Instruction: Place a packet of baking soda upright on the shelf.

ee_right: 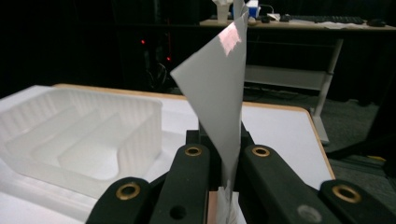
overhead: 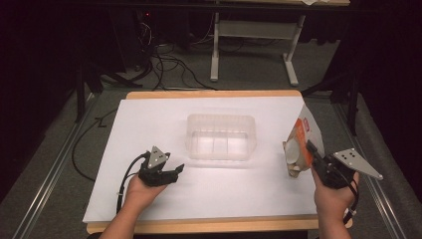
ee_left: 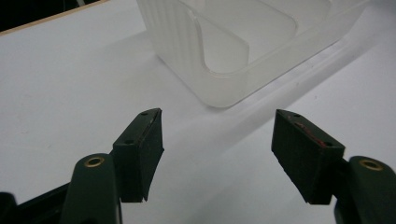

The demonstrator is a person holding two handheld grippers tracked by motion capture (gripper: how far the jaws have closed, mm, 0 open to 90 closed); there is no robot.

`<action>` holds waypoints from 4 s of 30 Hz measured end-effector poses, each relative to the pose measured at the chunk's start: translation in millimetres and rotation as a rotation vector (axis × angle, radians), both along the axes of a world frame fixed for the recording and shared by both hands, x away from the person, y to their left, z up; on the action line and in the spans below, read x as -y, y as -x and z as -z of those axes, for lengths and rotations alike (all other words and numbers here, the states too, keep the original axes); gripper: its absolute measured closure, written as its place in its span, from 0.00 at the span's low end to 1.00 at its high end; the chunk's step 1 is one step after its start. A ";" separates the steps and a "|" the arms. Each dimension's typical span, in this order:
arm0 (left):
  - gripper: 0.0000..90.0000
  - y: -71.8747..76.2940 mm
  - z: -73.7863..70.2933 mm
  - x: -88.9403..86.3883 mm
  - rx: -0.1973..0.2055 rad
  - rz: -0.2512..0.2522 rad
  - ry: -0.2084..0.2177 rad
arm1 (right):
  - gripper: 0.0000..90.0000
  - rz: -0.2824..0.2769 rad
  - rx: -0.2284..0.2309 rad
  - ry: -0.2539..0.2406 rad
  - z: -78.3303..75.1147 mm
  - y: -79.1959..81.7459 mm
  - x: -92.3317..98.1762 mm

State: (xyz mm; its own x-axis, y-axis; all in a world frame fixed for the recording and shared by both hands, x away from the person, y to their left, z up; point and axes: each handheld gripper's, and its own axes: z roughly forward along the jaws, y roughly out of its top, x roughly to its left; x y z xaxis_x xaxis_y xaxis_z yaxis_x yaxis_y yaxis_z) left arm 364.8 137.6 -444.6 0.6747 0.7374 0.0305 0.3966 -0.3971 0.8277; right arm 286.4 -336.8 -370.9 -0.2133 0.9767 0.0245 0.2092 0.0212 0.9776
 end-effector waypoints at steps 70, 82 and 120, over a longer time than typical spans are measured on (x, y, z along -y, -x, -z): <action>0.38 2.8 -6.9 -11.6 0.013 0.001 0.042 | 1.00 -0.241 -0.028 -0.011 -38.1 -112.6 -178.1; 0.38 3.0 -7.6 -12.6 0.011 0.002 0.045 | 1.00 -0.209 -0.053 -0.027 -24.8 -128.1 -182.2; 0.38 0.9 -6.1 -12.5 0.007 0.004 0.042 | 1.00 -0.206 -0.061 -0.014 3.4 -150.4 -197.7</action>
State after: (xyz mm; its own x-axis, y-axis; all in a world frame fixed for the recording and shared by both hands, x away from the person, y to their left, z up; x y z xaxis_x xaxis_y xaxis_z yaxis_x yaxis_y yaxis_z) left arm 363.9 150.1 -438.6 0.6775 0.7355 0.0040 0.3894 -0.3633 0.8464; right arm 436.8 -139.1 -374.3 -0.4059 0.9122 0.0566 0.2603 0.0560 0.9639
